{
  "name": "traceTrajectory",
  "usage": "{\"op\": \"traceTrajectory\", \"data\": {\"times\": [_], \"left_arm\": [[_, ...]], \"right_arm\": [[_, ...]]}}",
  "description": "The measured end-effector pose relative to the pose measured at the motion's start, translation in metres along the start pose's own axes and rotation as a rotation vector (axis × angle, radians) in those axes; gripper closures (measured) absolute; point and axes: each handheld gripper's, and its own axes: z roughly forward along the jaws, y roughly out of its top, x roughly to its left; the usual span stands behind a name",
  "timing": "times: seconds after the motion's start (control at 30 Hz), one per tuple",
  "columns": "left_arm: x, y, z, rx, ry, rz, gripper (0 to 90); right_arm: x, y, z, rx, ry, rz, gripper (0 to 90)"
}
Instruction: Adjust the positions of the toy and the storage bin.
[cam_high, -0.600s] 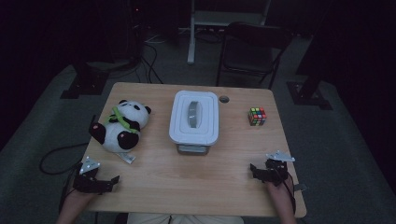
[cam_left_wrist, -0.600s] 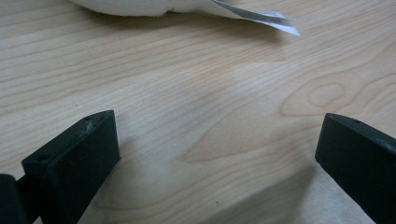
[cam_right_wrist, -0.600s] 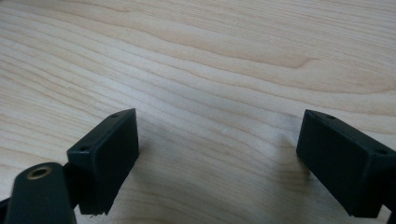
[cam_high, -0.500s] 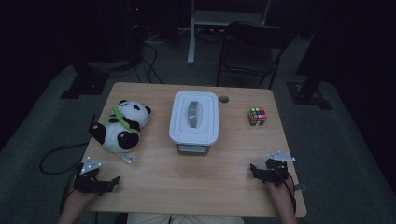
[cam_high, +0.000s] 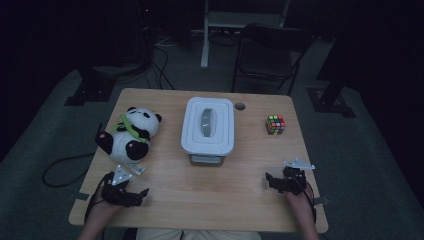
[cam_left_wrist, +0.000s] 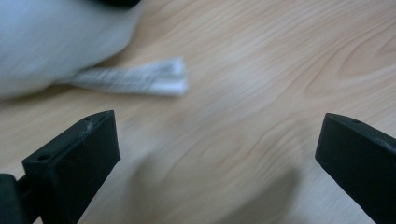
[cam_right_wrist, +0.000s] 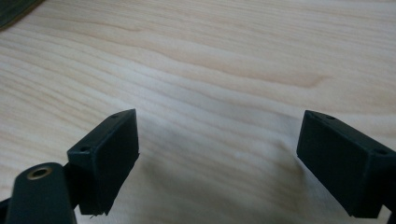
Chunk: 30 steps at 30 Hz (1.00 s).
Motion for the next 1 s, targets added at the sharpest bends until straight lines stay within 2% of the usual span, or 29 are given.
{"op": "traceTrajectory", "data": {"times": [0.23,0.33,0.5,0.73,0.8,1.0], "left_arm": [[-0.012,0.032,0.022,-0.022,-0.029,0.034,0.4],[-0.014,0.041,0.029,-0.027,-0.026,0.035,0.4],[-0.013,0.059,0.041,-0.034,-0.031,0.025,0.4],[-0.015,0.086,0.063,-0.026,0.012,0.075,0.4],[-0.017,0.092,0.068,-0.025,0.013,0.079,0.4],[-0.023,0.109,0.082,-0.040,-0.027,0.073,0.4]], "right_arm": [[0.008,0.019,0.006,-0.023,0.016,-0.026,12.6],[0.013,0.026,0.011,-0.036,0.040,-0.029,12.6],[0.023,0.038,0.021,-0.054,0.042,-0.063,12.7],[0.037,0.056,0.042,-0.069,0.069,-0.103,13.3],[0.040,0.061,0.047,-0.075,0.074,-0.106,13.3],[0.047,0.069,0.060,-0.062,0.099,-0.109,13.3]]}}
